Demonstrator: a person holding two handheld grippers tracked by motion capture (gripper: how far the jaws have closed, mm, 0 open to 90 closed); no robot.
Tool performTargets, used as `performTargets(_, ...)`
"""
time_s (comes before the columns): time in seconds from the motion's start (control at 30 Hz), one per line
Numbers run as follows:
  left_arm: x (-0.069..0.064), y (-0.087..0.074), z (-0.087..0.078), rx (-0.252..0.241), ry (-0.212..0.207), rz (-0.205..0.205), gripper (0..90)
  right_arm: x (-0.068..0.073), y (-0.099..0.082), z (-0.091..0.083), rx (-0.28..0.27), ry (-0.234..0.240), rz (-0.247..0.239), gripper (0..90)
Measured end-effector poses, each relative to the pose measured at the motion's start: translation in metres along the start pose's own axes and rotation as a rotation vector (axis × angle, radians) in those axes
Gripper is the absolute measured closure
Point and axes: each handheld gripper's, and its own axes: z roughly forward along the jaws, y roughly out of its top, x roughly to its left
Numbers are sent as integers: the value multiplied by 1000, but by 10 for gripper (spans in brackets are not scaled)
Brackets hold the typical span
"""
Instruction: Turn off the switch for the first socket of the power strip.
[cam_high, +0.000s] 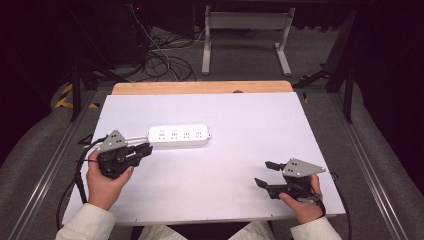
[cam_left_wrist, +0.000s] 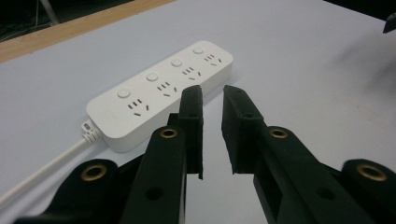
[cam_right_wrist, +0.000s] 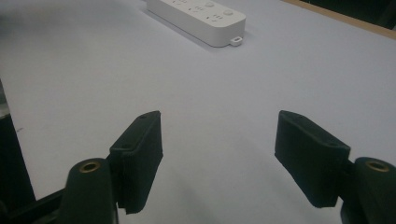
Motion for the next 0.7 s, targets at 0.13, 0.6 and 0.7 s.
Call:
performTargets(0.13,3,7,2,2,7,-6,827,0,0,1,3,2,-1,323)
performTargets(0.6,13,33,16,12,16,-32,899,0,0,1,18,9,-5,323)
performTargets(0.7,18,37,20,8,21,-47,900,0,-1,2,22,12,-10,321)
